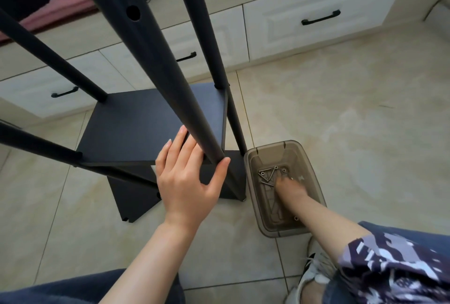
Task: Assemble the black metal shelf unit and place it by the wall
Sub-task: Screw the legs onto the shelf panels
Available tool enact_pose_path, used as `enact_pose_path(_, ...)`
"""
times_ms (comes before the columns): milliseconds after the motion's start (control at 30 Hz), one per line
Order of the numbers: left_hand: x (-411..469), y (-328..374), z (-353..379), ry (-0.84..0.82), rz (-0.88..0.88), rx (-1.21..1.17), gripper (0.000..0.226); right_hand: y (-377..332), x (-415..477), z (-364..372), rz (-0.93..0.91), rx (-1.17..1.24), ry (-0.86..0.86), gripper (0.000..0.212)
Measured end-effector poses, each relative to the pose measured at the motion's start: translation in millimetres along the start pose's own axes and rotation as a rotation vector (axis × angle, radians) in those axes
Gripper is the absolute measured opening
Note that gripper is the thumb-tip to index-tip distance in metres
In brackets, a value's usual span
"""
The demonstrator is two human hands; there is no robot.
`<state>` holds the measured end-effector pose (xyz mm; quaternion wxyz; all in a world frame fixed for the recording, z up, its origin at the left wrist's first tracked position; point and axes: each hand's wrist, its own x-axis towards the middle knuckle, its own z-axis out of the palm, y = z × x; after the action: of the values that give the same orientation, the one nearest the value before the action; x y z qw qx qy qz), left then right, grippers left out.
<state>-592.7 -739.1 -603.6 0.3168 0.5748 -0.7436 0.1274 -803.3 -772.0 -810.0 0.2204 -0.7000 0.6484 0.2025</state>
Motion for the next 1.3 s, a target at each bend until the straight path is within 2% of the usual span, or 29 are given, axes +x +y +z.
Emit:
enact_pose_path(433,2.6,-0.4,-3.5,-0.042,-0.006,0.0,0.046,-9.8,-18.3,-15.6,0.03,0.032,0.007,0.035)
enact_pose_path(500,3.5,-0.1,-5.3,-0.051,-0.001,0.013,0.046,-10.7,-20.9,-22.3,0.037,0.117,0.089,0.031)
enact_pose_path(567,5.3,-0.2,-7.4,-0.065,0.012,0.029,0.048,-13.3,-22.8,-30.4,0.016,0.222,0.282,0.025)
enact_pose_path(667,8.3,-2.3,-10.7,-0.099,0.024,0.039,0.05,-25.9,-27.8,-52.2,0.035,0.619,0.544,0.032)
enact_pose_path(833,10.1,-1.8,-14.8,-0.146,0.018,0.002,0.05,-66.0,-46.7,-110.0,-0.046,1.421,0.714,0.034)
enact_pose_path(967,16.0,-5.1,-21.9,-0.229,0.041,0.017,0.054,-92.2,-71.7,-141.7,-0.165,1.741,0.582,0.032)
enact_pose_path(1200,30.3,-3.5,-28.9,-0.368,-0.051,-0.018,0.058,-107.8,-80.4,-137.8,-0.36,1.707,0.311,0.038)
enact_pose_path(1300,37.2,-1.6,-33.0,-0.409,-0.091,-0.039,0.052,-109.1,-78.3,-142.9,-0.393,1.727,0.304,0.042)
